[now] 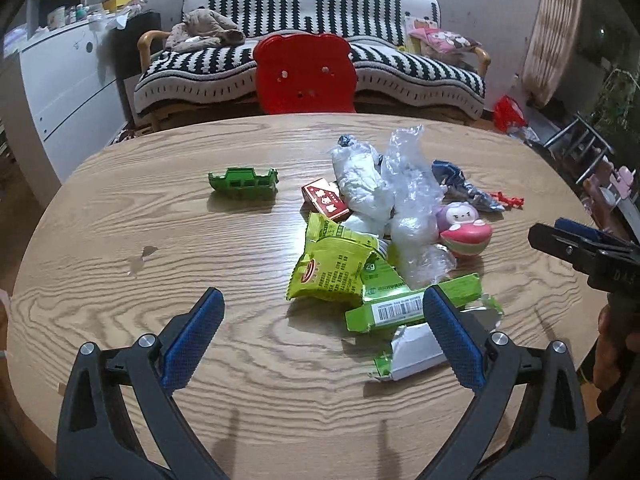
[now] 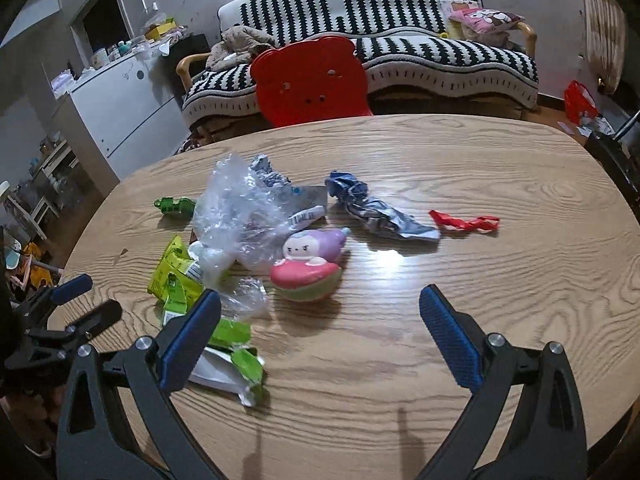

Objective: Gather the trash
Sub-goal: 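Grasp the yellow snack bag with the left tool while the right grasps the pink toy, then lift both items, carry them to the bin and release them inside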

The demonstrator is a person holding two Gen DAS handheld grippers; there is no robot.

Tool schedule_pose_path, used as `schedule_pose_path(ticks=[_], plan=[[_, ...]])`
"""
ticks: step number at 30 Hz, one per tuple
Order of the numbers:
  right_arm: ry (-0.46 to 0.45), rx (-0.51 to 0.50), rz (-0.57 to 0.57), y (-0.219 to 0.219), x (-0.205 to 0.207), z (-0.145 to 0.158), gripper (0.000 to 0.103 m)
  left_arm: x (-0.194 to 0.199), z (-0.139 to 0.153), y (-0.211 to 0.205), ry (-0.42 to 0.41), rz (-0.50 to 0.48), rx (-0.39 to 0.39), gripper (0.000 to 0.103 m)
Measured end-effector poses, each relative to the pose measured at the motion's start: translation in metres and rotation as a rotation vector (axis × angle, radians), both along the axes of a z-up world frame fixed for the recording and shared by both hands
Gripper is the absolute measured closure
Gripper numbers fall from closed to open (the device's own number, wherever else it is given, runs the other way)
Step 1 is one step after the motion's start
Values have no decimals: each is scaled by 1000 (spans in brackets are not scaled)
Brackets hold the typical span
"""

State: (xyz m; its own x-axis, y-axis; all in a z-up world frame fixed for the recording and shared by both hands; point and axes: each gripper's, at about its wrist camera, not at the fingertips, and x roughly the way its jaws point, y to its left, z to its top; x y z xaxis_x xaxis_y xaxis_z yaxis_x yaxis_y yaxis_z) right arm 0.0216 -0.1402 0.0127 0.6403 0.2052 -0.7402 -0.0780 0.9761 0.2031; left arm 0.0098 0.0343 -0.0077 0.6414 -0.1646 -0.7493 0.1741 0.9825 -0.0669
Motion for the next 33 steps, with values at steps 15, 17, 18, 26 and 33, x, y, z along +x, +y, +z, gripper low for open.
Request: schedule_pose_path(ticks=[15,17,18,26,33], plan=[[111,-23,-8,9,58,-46,7,69,-56,-6,98,-29,-71,7],[131,-11,1,11,64,-53,7,72,-57,-3,109,-21,-116,7],[135,-5,4,12,67,-55,8,74,-57,-1,112,-19,-133,7],[159,39,25,20,74,-64,49,72,-54,-5,111,-20,-138,38],[110,31,10,22,62,-49,54,56,-25,3,41,5,-150,46]])
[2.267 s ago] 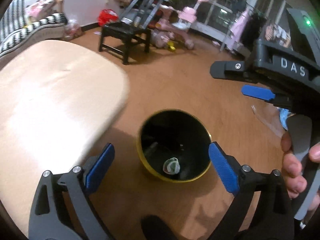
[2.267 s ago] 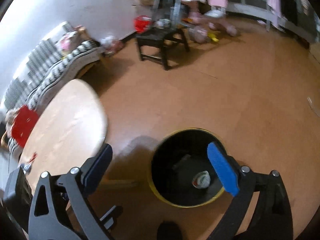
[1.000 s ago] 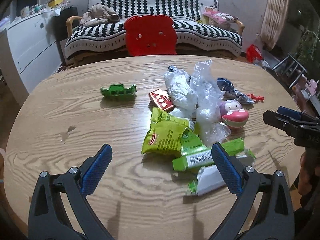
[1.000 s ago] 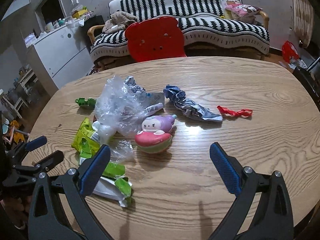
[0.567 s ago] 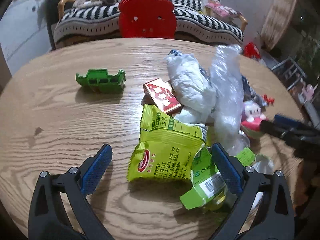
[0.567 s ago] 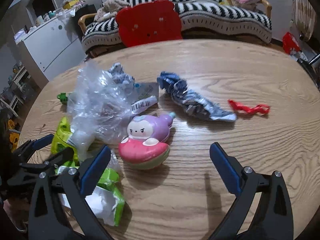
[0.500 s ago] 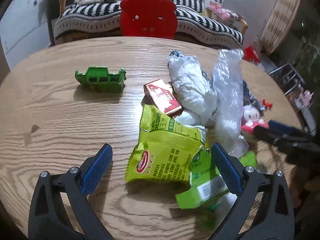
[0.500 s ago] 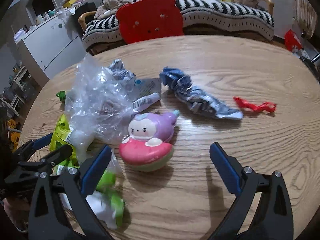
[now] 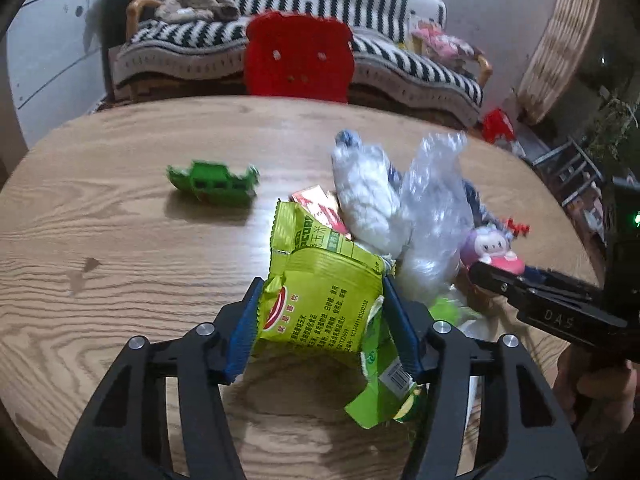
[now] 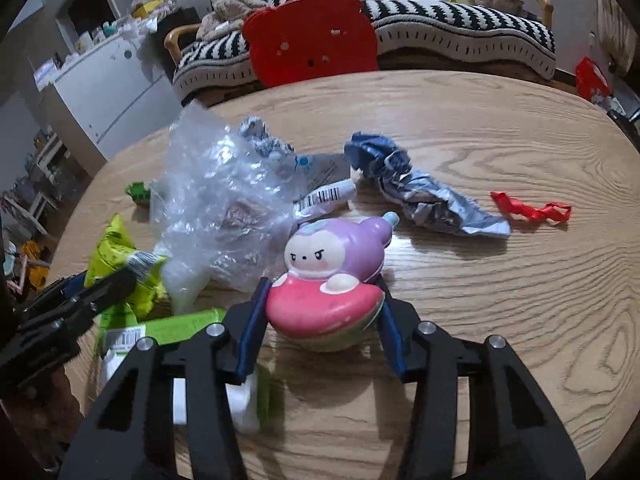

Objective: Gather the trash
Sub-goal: 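Lift both items, carry them to the bin and release them inside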

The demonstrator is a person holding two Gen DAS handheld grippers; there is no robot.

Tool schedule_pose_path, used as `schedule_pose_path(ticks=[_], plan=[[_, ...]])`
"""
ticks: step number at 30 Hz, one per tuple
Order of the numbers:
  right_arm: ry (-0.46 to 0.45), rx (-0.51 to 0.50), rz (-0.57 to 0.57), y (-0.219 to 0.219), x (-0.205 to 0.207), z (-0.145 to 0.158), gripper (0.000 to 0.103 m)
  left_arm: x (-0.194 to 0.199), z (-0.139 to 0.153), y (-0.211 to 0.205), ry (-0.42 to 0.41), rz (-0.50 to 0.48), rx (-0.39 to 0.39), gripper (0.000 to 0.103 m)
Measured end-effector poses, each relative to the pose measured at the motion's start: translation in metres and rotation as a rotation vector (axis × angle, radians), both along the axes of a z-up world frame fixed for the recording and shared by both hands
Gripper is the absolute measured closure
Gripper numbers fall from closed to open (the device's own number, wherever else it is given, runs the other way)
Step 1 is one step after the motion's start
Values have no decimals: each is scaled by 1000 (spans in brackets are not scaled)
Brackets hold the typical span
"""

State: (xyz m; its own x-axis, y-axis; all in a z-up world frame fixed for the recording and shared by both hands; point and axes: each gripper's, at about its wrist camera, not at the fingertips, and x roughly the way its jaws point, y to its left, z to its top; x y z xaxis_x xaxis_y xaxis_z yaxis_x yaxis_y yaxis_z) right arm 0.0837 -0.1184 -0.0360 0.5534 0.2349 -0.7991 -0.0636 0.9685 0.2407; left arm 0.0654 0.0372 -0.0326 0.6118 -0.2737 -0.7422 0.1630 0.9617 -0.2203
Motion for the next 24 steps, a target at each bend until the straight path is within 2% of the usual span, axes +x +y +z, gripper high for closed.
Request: schedule_pose_path(ticks=[4,7,10,12,16,17,19,21,22,24], plan=[[-39,22,-3,-6,-9,16,54,-11,21,9,-74,53,17,46],[-64,21,1,-8,-16,25,54,-16,31,15,-106,83,-2,45],[-83,9,12,-7,-22,32,54,-19,38,15,-126,93,16,45],[-96,-3,17,-6,-26,36,54,-21,44,14,-159,111,48,45],[-121,-30,14,-5,-32,44,54,-32,61,11,-299,189,176,45],[-125,-39,14,-5,-34,45,54,-34,64,12,-319,203,175,44],[-126,-41,13,-5,-37,44,54,-35,69,14,-324,213,143,45],[-120,-36,18,-5,-38,44,54,-35,73,14,-319,180,98,46],[-120,-39,20,-6,-38,45,54,-34,73,12,-307,157,94,46],[-117,-47,24,-5,-39,44,54,-30,66,2,-290,123,140,46]])
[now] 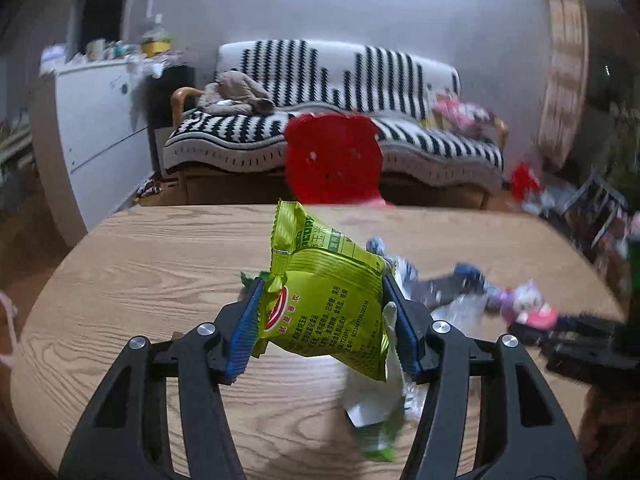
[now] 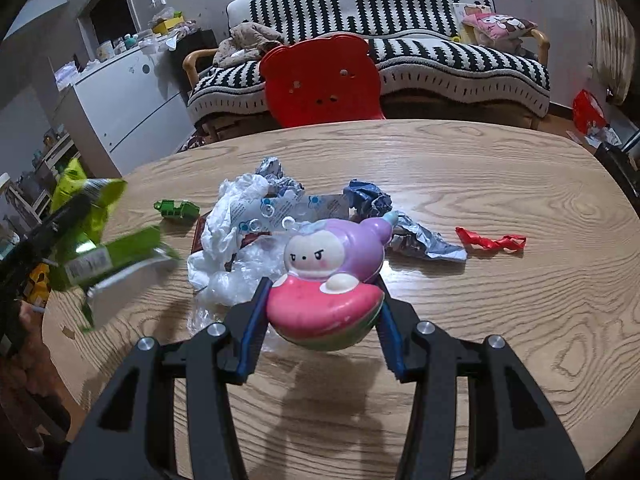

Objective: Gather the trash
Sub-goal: 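Lift both items, carry them to the bin and release them inside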

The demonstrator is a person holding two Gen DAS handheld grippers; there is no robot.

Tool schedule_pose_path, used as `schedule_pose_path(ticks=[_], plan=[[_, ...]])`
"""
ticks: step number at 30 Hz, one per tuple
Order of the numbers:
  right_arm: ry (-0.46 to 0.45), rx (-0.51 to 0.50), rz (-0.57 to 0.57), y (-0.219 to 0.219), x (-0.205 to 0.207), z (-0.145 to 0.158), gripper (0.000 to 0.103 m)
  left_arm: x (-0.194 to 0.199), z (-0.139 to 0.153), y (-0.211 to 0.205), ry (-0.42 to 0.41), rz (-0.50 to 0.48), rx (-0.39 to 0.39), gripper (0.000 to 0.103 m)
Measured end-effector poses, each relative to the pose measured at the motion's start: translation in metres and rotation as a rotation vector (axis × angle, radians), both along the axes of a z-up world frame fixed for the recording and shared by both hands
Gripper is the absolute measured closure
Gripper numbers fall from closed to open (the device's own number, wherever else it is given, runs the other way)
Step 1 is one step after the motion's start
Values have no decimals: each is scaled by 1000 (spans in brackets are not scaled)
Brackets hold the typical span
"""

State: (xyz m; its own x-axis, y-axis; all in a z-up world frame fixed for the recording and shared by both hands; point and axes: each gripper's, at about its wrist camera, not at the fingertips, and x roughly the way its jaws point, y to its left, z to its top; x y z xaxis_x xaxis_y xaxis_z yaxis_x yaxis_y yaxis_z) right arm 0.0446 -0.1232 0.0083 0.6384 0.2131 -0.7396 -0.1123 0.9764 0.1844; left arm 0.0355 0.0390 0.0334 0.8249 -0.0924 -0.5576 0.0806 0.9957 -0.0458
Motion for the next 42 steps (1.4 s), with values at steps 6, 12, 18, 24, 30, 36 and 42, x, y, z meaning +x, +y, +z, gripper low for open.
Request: schedule_pose_path(ticks=[6,12,18,24,30,36,42], plan=[[1,4,-3,-2,0,2,54,7,-21,-7,92,-47,-20,41],[2,5,-5,-3,-1,3,54,8,-29,-18,106,-64,1,47],[-6,4,-8,-8,-6,6,54,2,-18,-24,81,-54,10,48],[-17,-1,-31,-29,-20,14,54,-3,-1,-35,64,-45,22,48],[-22,5,-79,-67,-43,23,54,-10,5,-78,69,-124,28,48],[-24,1,-161,-127,-76,29,54,-24,4,-150,68,-248,26,48],[-23,1,-292,-209,-128,27,54,-44,-6,-236,88,-409,14,48]])
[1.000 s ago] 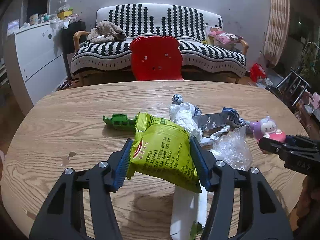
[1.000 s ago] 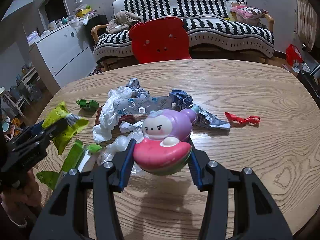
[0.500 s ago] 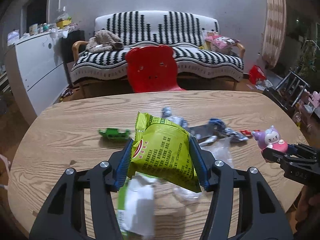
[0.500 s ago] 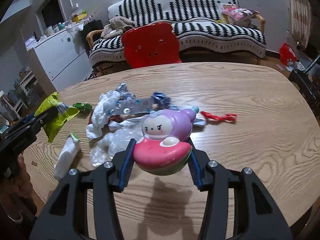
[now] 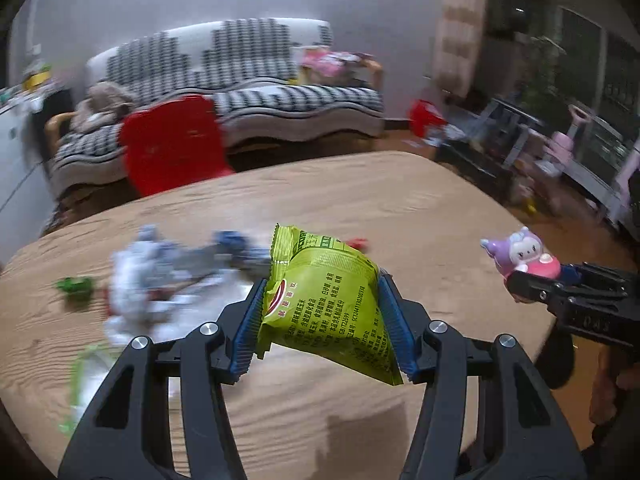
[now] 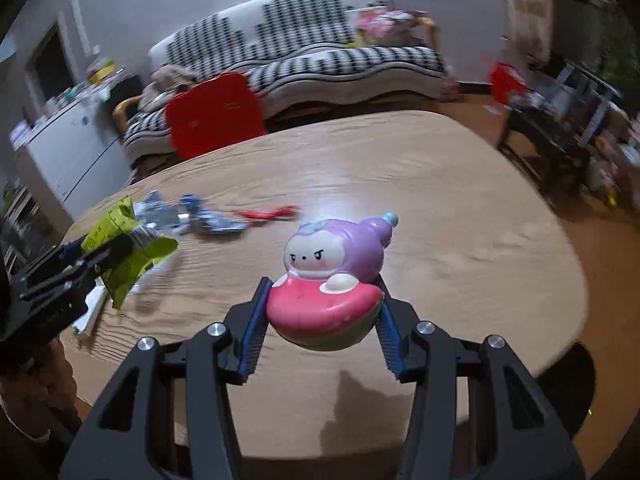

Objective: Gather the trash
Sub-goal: 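Lift both items, carry them to the bin and release them inside, then grasp the green-and-white wrapper with the left tool while the right grasps clear plastic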

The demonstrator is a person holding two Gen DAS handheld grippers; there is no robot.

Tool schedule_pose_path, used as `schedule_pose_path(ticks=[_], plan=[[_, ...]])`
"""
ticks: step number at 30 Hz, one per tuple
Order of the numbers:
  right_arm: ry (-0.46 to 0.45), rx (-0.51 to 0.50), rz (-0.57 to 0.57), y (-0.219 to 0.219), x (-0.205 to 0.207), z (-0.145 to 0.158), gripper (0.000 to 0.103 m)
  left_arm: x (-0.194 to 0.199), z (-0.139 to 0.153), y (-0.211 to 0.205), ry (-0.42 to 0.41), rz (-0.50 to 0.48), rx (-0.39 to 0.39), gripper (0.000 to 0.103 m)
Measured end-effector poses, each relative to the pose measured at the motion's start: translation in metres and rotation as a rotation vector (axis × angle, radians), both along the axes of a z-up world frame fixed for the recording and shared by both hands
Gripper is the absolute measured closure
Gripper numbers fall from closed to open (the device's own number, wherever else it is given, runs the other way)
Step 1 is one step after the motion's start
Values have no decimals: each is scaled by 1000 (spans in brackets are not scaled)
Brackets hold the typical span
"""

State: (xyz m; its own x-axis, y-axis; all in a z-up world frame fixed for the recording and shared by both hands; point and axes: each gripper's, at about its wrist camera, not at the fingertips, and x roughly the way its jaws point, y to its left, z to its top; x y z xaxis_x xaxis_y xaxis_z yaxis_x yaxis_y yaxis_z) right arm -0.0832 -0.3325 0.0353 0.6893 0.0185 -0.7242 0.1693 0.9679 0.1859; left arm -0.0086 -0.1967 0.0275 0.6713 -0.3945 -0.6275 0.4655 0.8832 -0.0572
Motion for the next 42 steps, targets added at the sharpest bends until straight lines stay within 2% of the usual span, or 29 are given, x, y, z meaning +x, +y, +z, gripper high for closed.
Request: schedule_pose_path(ticks=[10,16,21,28,35,38,39,42], plan=[[9,60,-293,-153,-104,-23,54,-59,-35,-169,79,-317,-23,48],[50,112,-469,-231,-174,-56,54,-110,-65,-266,140,-508,-26,48],[100,159,-582,-279,-220,-86,54,-149,-94,-322,179,-620,12,48],[113,201,-628,-308,-240,-99,54,-161,-124,-359,215,-671,63,48],[117,197,-622,-309,-229,-96,52,-151,-139,-376,260,-668,56,47],[131,192,-635,-309,-228,-96,43,-148,-143,-383,269,-661,38,34],[126,193,-640,-309,-229,-96,35,-147,-144,-385,277,-664,30,27],[113,181,-654,-311,-229,-92,32,-148,-143,-386,264,-667,26,22]])
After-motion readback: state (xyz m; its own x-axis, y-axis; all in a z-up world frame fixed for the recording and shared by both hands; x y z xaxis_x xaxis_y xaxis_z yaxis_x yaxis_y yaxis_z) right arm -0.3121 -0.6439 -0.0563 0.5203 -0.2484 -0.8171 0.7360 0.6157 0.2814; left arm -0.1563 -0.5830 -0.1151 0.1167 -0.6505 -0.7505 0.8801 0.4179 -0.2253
